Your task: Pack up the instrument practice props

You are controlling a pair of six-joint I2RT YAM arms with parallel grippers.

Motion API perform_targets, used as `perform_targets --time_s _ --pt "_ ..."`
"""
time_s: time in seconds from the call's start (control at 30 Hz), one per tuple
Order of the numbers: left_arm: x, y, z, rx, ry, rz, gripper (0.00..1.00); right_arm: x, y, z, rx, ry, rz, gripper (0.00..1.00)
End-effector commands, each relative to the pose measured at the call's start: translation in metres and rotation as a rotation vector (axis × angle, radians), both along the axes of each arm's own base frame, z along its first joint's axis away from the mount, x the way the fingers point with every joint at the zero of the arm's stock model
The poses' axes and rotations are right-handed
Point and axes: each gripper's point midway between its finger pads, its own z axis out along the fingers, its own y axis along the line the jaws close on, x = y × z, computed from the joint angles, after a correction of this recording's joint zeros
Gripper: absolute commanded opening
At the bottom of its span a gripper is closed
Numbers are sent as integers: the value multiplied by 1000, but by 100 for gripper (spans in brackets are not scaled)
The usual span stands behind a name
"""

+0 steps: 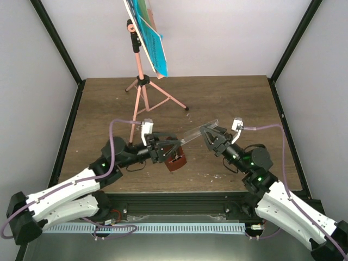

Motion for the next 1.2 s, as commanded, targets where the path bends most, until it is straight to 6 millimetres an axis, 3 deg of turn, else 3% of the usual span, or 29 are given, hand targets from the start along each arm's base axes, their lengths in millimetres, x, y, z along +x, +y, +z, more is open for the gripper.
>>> perform_targets --time_s 0.0,0.23,0.4,0.53,0.87,1.17 --pt "6 30 -57 185 74 134 81 -4 -14 2 -87 -39 -86 47" --pt "-7 55 -167 409 280 152 82 -1 -27 -53 -299 42 -162 48" --pt "-8 47 -217 558 328 107 77 1 -27 -82 -364 76 -169 48" --pt "-2 40 -245 691 340 87 73 2 -24 -89 -364 77 -155 48" --pt "19 18 -256 703 253 93 57 4 -29 -92 -370 84 -185 48" --pt "53 -18 -247 650 108 116 54 0 -36 -95 -375 81 -202 49"
